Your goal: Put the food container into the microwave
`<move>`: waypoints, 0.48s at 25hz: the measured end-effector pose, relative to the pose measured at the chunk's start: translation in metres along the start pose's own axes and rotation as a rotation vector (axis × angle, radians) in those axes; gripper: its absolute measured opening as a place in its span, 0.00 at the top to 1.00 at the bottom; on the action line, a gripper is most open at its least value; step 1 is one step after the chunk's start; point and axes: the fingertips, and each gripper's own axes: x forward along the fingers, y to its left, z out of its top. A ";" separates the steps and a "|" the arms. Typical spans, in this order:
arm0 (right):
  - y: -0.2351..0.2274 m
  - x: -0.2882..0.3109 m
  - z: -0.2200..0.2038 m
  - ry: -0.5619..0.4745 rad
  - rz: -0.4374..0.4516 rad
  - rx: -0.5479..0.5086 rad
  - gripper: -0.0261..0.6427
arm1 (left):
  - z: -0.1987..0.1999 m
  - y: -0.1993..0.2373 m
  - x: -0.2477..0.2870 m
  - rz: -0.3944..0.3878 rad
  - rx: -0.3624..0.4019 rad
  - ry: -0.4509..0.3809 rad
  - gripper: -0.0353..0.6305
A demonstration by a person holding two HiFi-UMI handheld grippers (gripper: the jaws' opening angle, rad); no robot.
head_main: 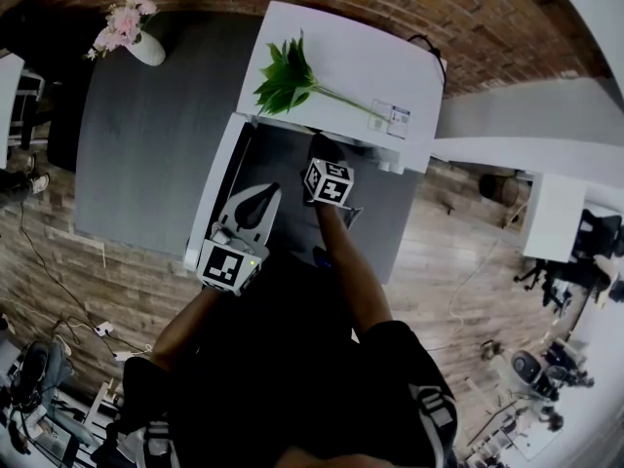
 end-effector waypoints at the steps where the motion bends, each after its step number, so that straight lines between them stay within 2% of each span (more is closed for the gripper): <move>1: 0.001 0.001 0.001 0.000 0.001 0.000 0.90 | 0.000 0.000 0.000 0.000 0.000 0.001 0.89; 12: 0.003 -0.007 0.003 -0.002 0.028 0.006 0.90 | 0.004 -0.004 -0.002 0.000 0.012 -0.017 0.89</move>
